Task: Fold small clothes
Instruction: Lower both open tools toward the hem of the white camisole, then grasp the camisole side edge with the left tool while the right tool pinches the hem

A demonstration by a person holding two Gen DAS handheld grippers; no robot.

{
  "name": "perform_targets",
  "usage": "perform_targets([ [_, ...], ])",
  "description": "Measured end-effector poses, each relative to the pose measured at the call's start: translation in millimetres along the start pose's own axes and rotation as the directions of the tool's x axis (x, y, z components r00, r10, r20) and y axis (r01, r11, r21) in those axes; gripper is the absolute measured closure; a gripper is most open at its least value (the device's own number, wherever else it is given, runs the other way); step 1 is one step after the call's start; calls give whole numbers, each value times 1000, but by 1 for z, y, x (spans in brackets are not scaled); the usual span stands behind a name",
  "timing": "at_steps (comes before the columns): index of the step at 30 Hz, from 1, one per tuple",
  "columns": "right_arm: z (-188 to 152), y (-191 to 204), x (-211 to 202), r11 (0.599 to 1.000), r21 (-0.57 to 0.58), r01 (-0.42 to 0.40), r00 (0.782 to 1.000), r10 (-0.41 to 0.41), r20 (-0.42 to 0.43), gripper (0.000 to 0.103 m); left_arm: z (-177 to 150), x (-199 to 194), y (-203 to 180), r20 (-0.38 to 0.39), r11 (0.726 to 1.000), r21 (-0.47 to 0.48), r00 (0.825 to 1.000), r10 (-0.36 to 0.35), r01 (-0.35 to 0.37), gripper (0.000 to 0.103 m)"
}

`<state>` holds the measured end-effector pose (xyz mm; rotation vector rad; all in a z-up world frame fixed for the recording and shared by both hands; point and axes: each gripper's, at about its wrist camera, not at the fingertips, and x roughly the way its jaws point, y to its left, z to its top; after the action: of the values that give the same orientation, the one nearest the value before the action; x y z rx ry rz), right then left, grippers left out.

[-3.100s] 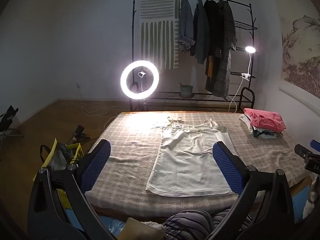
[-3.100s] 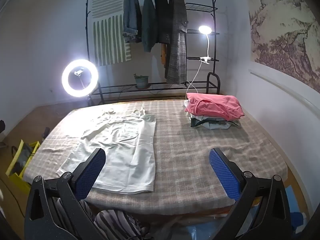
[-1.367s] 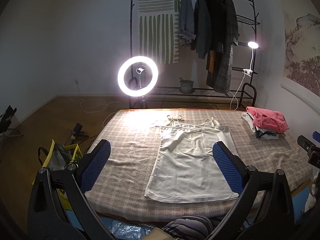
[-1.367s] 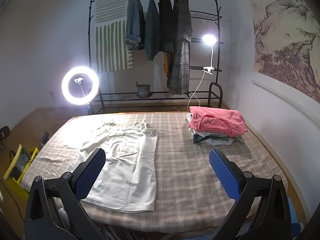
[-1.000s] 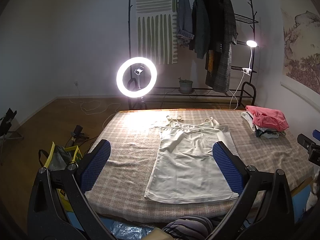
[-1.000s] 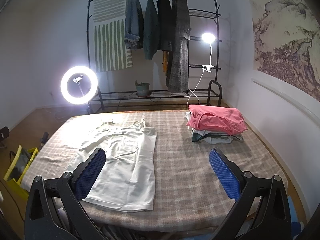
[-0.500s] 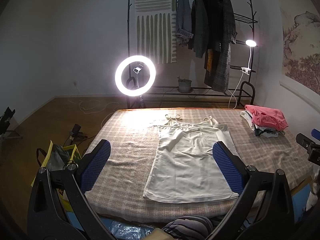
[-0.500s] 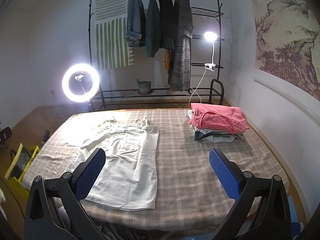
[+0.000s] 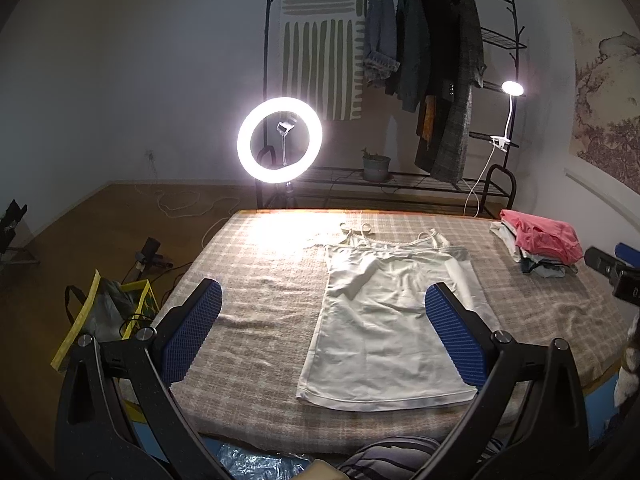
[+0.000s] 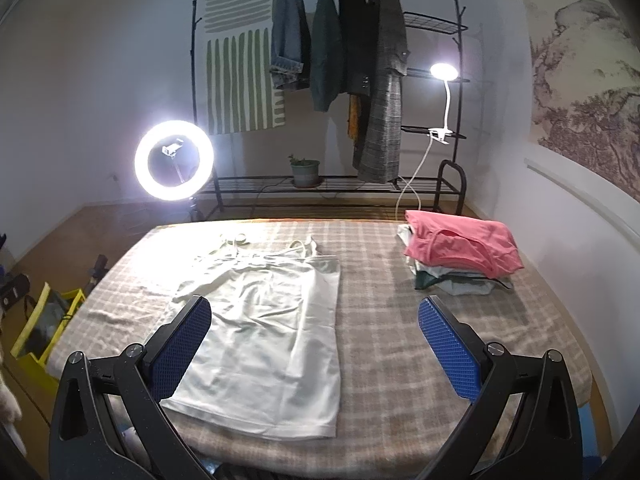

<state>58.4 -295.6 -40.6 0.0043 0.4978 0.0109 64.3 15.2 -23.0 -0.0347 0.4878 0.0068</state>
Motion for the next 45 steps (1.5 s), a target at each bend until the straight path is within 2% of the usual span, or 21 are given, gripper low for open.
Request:
perform_targets([
  [5,13,19,30,998,-55,-27,999,26,-21,0,-15,34,20,-51,1000,-10,999,-19,19,6],
  [9,28,35,61,993,-94,-75,996,71,-46,0,-31,68,39,-121,997,-52,991,-64,58,15],
  [14,41,60,112,980,-121,-160,982,145,-120,2,-61,119,57,-245,979,-148,954,-173,140,30],
  [17,45,80,152,968,-105,-228,959,205,-196,9,-84,143,62,-306,967,-200,928,-214,157,40],
  [20,47,100,183,956,-92,-278,935,248,-252,17,-105,162,67,-349,955,-246,904,-247,166,41],
  [24,50,129,227,937,-45,-345,896,315,-315,19,-124,179,70,-392,949,-275,883,-259,156,41],
  [26,49,140,248,929,-15,-370,874,342,-346,27,-132,187,70,-409,948,-280,875,-260,151,41],
  [29,46,164,283,917,12,-399,839,370,-399,33,-139,195,69,-425,947,-284,866,-263,149,41],
  [33,39,193,323,904,29,-427,796,390,-463,35,-144,205,64,-436,948,-274,858,-271,160,54],
  [35,35,208,344,904,23,-427,782,382,-492,42,-146,209,61,-441,949,-264,853,-279,174,63],
  [42,22,244,399,915,-10,-403,759,328,-562,47,-148,215,53,-438,952,-232,852,-286,200,94],
  [45,14,257,420,923,-37,-383,746,286,-601,54,-148,217,54,-430,939,-260,843,-322,225,97],
])
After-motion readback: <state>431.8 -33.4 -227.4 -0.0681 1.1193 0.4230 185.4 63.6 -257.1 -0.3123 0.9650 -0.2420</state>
